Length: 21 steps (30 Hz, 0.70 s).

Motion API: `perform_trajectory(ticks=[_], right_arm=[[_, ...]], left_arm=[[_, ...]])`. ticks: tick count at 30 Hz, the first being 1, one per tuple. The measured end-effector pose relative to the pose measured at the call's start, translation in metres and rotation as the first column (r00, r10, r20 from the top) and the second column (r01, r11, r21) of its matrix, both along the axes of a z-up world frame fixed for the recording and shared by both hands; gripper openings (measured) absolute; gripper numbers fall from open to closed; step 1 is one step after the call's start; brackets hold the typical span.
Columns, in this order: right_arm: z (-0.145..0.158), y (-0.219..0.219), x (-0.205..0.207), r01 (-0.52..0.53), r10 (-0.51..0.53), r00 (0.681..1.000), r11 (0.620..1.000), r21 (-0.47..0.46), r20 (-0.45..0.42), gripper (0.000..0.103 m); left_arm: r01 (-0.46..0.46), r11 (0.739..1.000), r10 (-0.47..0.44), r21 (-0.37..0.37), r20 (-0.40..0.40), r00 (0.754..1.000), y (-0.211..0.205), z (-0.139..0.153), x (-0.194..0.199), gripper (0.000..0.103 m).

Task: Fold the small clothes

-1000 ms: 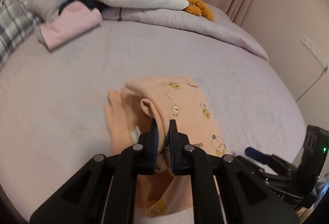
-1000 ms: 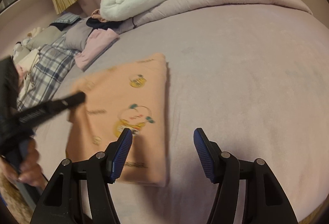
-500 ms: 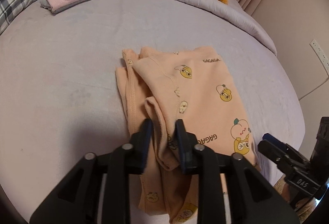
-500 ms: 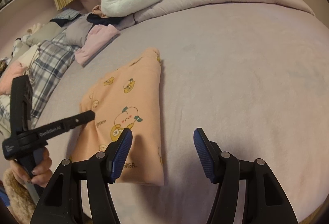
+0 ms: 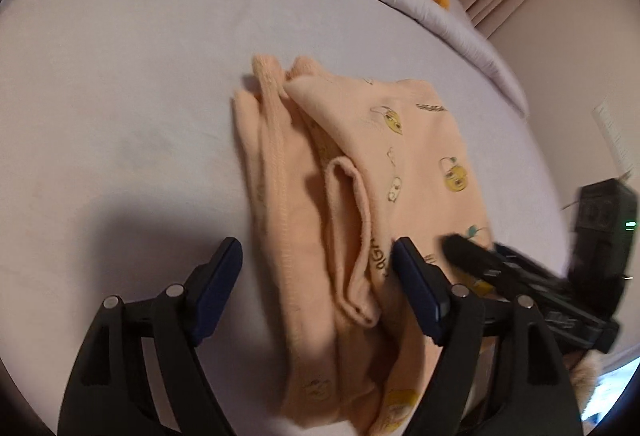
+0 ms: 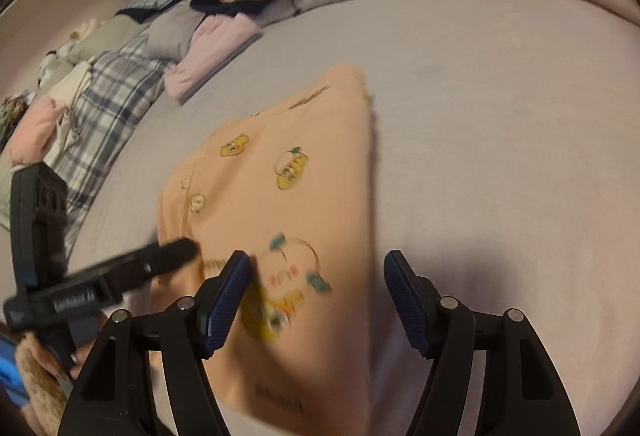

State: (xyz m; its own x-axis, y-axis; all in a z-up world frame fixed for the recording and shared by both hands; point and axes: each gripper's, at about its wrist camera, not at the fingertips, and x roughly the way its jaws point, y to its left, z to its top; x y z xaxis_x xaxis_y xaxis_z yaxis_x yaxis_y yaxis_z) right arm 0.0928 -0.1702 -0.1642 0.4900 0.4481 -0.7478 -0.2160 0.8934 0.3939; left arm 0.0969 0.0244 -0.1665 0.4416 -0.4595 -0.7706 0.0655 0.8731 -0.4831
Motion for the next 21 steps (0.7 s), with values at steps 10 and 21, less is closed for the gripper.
perform_trajectory(ticks=[10,21], right_arm=[[0.033,0.004,-0.012,-0.004,0.008,0.993,1.000,-0.030,0.120,0.024],[0.046,-0.040,-0.023,0.141,-0.108,0.975,0.976,-0.166,0.193,0.046]], left_arm=[[0.038,0.999,-0.034,-0.032,0.115,0.993,-0.029,0.037,-0.004,0.030],[0.040,0.995,-0.048,0.088,0.092,0.995,-0.066,0.030,0.005,0.085]])
